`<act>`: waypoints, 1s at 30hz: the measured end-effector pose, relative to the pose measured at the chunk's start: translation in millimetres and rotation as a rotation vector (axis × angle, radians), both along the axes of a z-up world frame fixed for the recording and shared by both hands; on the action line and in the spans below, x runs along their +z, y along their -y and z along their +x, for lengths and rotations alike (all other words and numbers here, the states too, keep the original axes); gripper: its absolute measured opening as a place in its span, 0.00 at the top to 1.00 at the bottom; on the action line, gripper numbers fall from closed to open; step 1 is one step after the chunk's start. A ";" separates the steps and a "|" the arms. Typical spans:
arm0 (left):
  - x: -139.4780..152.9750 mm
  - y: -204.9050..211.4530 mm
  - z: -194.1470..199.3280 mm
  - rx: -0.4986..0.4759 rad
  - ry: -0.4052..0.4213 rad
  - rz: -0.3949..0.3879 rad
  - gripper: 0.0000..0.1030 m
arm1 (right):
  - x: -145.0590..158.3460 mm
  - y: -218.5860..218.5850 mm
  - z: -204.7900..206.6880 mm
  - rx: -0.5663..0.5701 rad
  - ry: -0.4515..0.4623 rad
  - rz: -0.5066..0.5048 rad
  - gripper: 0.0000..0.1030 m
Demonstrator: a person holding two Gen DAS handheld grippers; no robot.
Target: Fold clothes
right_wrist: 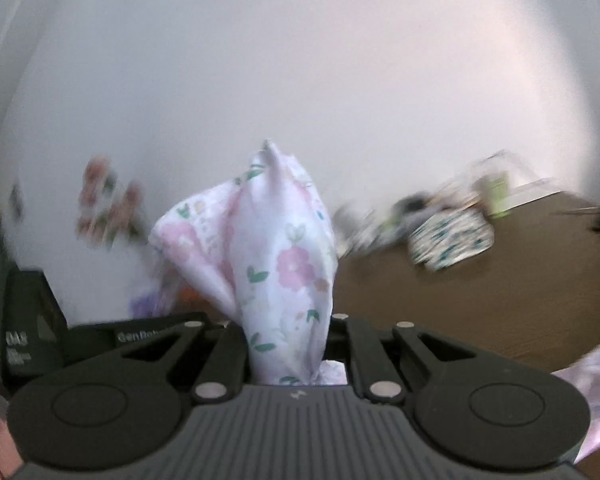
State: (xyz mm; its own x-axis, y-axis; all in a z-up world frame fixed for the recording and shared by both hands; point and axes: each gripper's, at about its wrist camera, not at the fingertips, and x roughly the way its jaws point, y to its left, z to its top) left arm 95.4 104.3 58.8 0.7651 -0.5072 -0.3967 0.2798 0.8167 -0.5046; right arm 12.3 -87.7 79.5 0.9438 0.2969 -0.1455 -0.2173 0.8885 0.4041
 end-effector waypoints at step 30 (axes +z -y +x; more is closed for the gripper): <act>-39.9 182.9 21.9 -0.286 0.020 0.248 0.51 | -117.7 219.6 23.3 -0.349 -0.225 0.447 0.92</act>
